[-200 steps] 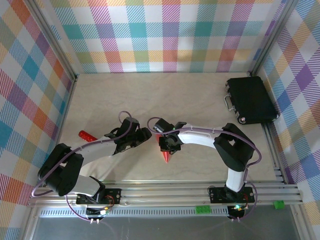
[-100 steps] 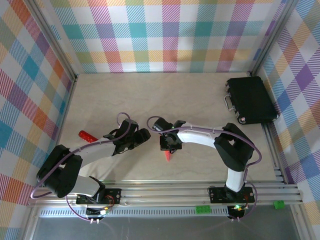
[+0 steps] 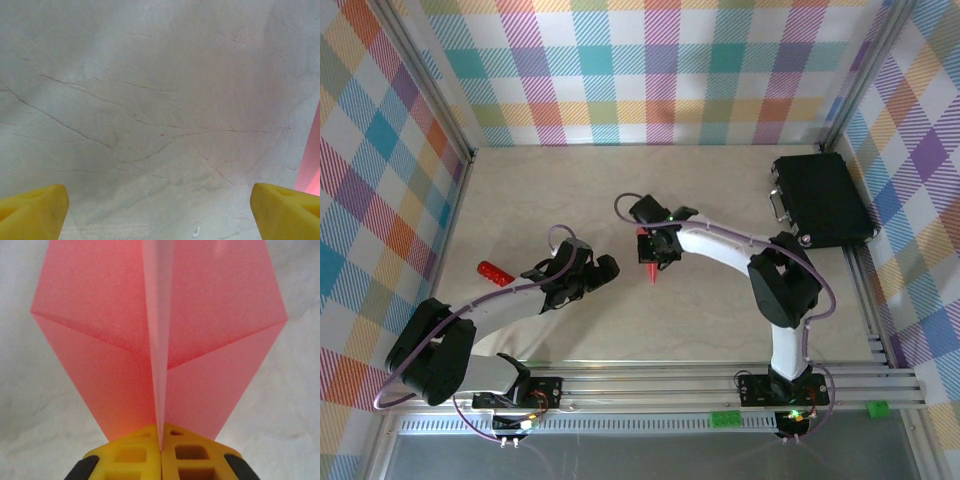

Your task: Fold a paper plane with a square sheet of paper (pick it up from the middle)

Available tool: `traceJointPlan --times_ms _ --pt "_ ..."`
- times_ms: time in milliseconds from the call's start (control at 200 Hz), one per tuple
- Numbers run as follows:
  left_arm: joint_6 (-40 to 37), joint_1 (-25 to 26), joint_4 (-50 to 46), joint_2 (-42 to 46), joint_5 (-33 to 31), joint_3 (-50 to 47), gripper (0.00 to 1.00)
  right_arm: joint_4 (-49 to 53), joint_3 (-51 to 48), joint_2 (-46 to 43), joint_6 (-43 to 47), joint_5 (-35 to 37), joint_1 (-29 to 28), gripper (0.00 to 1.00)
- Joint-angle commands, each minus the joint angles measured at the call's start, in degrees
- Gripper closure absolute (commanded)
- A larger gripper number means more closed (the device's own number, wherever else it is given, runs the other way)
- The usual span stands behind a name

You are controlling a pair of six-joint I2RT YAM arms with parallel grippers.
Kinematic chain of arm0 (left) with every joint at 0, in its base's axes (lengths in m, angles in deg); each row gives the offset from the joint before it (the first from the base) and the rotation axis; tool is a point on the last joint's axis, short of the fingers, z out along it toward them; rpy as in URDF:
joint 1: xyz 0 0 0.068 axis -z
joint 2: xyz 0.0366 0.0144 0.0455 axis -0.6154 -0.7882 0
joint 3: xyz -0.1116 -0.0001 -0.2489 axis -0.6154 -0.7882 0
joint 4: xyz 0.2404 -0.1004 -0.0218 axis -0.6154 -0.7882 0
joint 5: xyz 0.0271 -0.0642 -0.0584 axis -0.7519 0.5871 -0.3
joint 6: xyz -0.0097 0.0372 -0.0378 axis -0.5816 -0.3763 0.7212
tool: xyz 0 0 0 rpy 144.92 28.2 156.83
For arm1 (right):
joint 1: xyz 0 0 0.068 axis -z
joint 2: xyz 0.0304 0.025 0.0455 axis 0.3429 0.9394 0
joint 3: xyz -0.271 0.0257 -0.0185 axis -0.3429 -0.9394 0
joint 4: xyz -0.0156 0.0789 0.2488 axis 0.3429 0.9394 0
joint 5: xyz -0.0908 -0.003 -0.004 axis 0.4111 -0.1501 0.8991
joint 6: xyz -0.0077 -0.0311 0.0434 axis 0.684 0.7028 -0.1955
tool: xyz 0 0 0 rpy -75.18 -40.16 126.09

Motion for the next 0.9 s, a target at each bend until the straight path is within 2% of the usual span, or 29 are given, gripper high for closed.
traceJointPlan --times_ms 0,200,455,895 --pt "-1.6 -1.1 -3.4 1.5 -1.4 -0.1 0.05 2.5 4.5 4.3 7.2 -3.8 3.0 0.91" --pt "-1.9 -1.4 -3.8 -0.6 -0.6 1.6 0.03 4.7 13.9 11.4 11.9 -6.4 6.9 0.90" --pt "-1.6 -1.4 -2.6 -4.3 1.7 3.0 0.02 6.7 21.6 18.0 13.7 -6.0 8.7 0.89" --pt "-0.9 -1.4 -0.9 -5.4 3.4 2.1 0.02 7.5 24.2 21.3 15.1 -3.0 8.7 0.76"
